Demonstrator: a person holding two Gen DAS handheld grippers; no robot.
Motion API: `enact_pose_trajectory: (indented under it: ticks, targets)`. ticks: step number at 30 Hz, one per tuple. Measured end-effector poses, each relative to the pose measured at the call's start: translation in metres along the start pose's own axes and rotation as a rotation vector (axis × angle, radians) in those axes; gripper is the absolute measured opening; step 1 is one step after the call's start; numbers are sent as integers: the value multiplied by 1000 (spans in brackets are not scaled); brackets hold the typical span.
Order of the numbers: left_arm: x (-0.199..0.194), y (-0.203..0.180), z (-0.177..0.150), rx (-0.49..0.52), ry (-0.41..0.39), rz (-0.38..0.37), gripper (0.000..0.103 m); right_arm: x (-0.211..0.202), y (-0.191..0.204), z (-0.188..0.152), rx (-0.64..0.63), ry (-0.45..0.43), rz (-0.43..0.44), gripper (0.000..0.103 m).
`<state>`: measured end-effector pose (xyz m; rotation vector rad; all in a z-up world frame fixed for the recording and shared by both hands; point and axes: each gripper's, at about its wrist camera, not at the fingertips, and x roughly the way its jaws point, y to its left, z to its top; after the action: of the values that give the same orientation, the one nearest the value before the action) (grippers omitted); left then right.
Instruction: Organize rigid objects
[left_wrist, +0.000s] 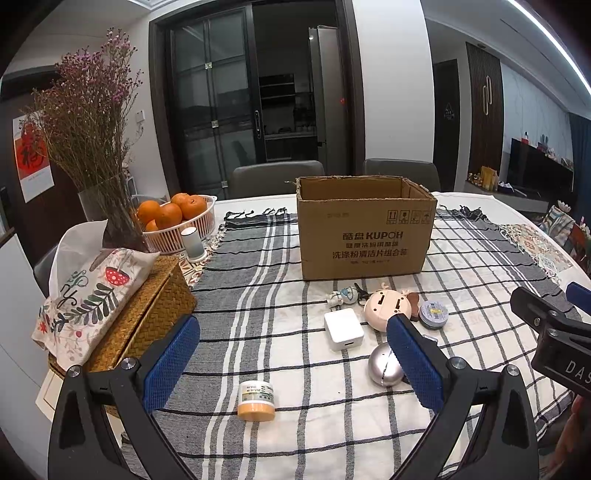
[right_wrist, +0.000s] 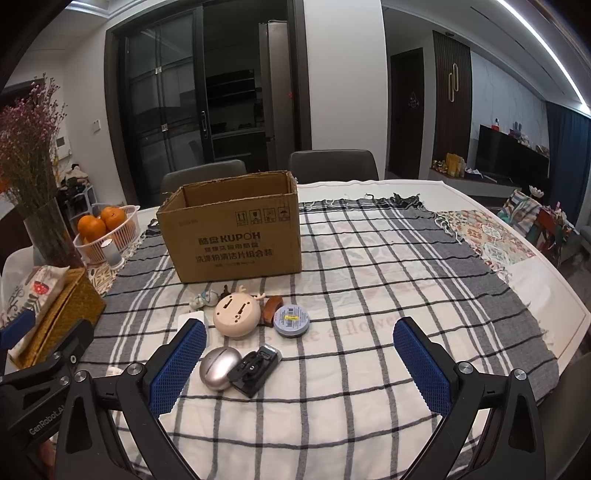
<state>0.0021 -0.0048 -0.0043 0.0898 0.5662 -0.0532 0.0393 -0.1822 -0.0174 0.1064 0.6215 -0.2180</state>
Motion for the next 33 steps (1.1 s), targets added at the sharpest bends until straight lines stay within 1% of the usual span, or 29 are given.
enact_pose_trajectory:
  ticks: [33]
  targets:
    - [-3,4,2,1,0,1,103,-1,0,1,-1,-3,1,102]
